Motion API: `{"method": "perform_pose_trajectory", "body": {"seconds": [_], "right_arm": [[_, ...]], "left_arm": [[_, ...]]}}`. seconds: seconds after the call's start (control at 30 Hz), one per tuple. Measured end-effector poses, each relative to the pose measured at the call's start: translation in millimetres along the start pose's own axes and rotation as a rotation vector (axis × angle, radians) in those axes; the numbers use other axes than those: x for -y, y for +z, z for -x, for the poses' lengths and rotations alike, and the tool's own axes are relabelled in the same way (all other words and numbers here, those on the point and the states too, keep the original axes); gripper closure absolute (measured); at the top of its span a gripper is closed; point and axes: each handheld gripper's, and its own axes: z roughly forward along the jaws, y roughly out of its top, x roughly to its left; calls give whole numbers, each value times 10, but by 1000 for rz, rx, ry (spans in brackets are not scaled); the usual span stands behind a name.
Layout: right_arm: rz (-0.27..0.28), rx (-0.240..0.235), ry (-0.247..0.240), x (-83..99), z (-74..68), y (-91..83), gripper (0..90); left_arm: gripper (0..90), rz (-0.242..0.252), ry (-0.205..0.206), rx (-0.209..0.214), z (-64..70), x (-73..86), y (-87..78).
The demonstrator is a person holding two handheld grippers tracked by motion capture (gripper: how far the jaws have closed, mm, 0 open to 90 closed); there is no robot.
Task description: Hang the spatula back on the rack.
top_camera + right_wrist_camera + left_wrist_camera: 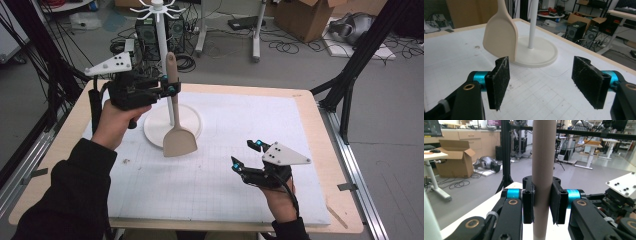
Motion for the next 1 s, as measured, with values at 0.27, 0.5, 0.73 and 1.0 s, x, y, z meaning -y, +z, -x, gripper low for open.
{"method": "perform_pose_trajectory", "body": {"seconds": [0.27,0.5,0.73,1.0], "right_arm": [[9,-15,4,24,25,34,297],[1,-23,4,41,25,52,296],[2,-29,10,77,52,49,295],[-1,-18,28,130,94,26,295]], "left_arm": [[748,30,-47,37,-302,-187,-17],[748,39,-66,60,-455,-288,-10],[748,36,-94,75,-585,-309,4],[748,32,-105,82,-684,-314,-14]]}}
